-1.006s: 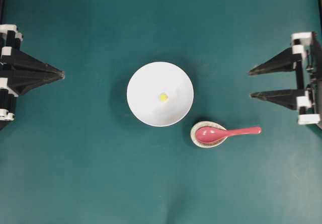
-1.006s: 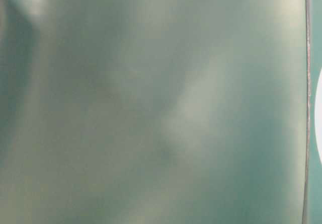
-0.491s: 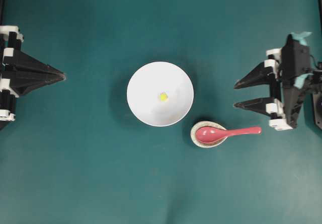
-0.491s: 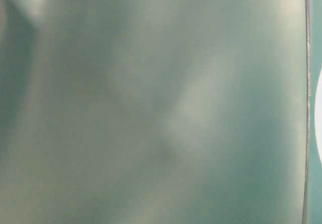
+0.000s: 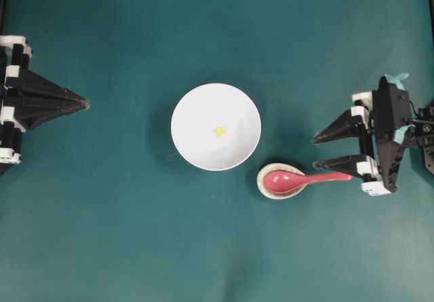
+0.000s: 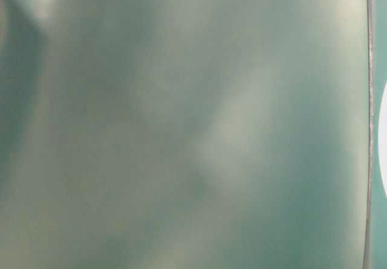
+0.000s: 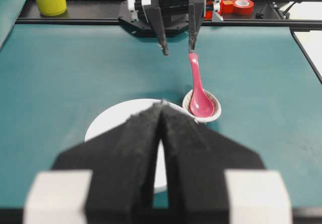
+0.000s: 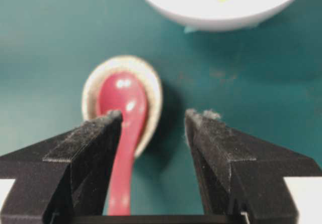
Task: Scoop the yellow hexagonal prism block from the bowl with a spoon using the right arm.
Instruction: 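Move the right gripper left over the pink spoon handle, then lower and close the right gripper on the pink spoon handle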
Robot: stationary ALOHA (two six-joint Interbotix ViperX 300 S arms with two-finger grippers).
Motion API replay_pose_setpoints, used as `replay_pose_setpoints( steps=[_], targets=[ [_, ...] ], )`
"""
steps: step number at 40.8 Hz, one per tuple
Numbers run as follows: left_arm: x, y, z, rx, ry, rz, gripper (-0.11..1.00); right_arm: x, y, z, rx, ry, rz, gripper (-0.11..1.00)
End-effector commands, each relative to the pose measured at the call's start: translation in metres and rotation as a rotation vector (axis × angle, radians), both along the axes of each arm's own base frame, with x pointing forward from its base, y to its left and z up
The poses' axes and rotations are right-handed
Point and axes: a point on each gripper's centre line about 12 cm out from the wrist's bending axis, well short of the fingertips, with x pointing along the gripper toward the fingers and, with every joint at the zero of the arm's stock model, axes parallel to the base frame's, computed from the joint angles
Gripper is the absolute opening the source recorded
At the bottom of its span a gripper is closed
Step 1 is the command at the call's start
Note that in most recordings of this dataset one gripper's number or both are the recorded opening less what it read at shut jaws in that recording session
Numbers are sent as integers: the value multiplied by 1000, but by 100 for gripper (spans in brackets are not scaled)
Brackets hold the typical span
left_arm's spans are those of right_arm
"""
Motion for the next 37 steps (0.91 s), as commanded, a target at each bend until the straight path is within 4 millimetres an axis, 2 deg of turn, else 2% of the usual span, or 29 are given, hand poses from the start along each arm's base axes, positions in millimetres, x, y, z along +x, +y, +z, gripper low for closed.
replay_pose_setpoints(
  steps=[1,9,19,37],
  targets=[
    [3,0,8,5,-20,1,-1,-2,4,-1,15,-46,0,58],
    [3,0,8,3,-20,1,-1,-10,14,-17,37,-87,0,58],
    [3,0,8,-6,-20,1,-1,-7,26,-28,19,-129,36,58],
    [3,0,8,-14,-20,1,-1,-7,30,-54,-14,-81,23,58]
  ],
)
